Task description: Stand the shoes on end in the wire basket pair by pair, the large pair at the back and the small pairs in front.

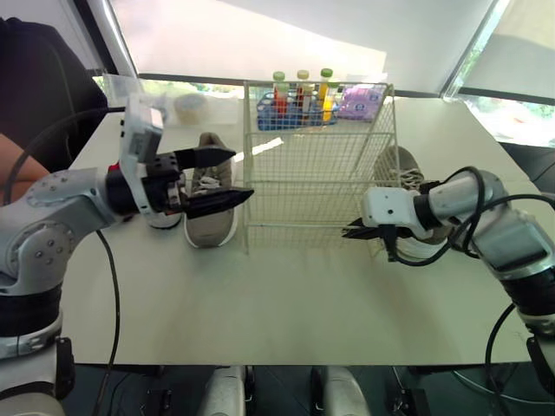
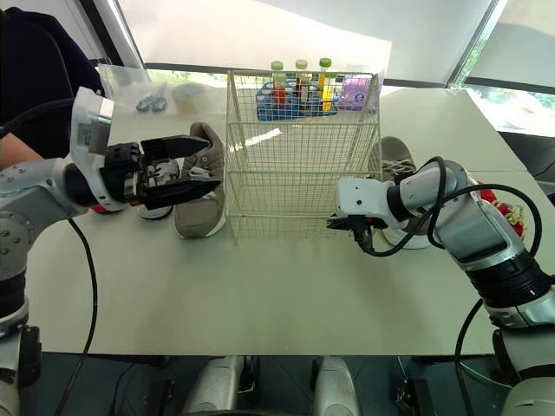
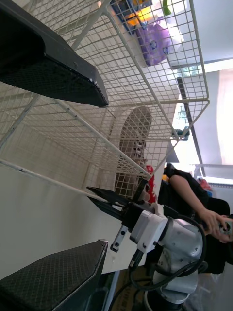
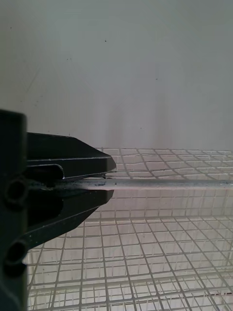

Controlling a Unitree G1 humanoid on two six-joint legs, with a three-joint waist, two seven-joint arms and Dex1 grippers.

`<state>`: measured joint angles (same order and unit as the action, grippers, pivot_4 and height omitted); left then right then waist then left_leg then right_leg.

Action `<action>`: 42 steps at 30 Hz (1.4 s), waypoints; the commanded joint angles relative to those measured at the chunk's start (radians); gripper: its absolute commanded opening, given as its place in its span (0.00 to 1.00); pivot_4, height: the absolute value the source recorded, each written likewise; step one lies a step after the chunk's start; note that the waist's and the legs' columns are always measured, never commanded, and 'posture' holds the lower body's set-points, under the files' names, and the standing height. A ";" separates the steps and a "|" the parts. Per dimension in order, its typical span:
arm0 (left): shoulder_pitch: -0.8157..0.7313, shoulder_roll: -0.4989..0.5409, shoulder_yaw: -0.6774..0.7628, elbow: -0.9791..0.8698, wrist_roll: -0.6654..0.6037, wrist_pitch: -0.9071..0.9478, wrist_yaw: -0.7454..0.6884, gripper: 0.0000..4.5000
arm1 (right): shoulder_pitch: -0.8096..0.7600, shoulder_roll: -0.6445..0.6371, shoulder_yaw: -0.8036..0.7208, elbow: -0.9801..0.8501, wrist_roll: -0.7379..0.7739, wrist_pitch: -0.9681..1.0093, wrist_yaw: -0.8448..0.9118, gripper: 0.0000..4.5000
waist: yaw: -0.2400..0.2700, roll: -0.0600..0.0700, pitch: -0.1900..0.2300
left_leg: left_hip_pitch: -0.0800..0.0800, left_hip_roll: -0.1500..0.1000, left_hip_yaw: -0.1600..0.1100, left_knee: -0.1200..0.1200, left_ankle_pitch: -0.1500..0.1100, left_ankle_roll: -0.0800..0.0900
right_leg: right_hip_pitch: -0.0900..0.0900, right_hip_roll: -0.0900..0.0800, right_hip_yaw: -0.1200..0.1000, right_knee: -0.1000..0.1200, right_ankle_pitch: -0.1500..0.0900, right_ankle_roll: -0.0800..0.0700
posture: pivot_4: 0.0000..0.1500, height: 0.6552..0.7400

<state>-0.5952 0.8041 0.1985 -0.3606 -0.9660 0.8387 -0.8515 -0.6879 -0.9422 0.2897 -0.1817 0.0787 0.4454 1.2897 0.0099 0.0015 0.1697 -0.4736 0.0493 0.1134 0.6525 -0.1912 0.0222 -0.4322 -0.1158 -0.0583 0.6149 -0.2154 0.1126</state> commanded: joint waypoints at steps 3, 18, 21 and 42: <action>-0.015 0.003 0.013 -0.019 0.005 -0.017 0.001 1.00 | -0.041 0.013 -0.036 -0.025 -0.012 0.007 -0.038 0.01 | -0.001 0.000 0.000 | 0.000 0.000 0.000 0.000 0.000 0.000 | 0.000 0.000 0.000 0.000 0.000 0.000 | 1.00 1.00; -0.021 0.000 0.011 -0.020 0.000 -0.015 0.007 1.00 | -0.091 -0.012 -0.228 -0.125 0.122 0.142 -0.060 0.88 | 0.003 0.000 0.000 | 0.000 0.000 0.000 0.000 0.000 0.000 | 0.000 0.000 0.000 0.000 0.000 0.000 | 1.00 1.00; -0.025 -0.005 0.008 -0.016 0.000 -0.018 0.003 1.00 | -0.096 0.018 -0.403 -0.169 0.277 0.281 -0.116 0.99 | 0.003 0.000 0.000 | 0.000 0.000 -0.001 0.000 0.000 0.000 | 0.000 0.000 0.000 0.000 0.000 0.000 | 1.00 1.00; -0.139 -0.064 -0.080 0.098 0.081 -0.043 -0.099 1.00 | 0.391 0.322 -0.786 -0.377 0.243 0.804 -0.873 0.99 | 0.002 -0.001 -0.001 | 0.001 0.000 -0.002 0.000 0.000 0.000 | 0.002 -0.001 -0.001 0.000 0.000 0.000 | 1.00 1.00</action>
<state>-0.7130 0.7371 0.1017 -0.2531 -0.8850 0.8149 -0.9413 -0.2986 -0.6274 -0.4767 -0.5348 0.3297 1.2639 0.4494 0.0115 0.0002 0.1684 -0.4722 0.0489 0.1115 0.6522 -0.1913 0.0227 -0.4300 -0.1164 -0.0590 0.6150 -0.2154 0.1123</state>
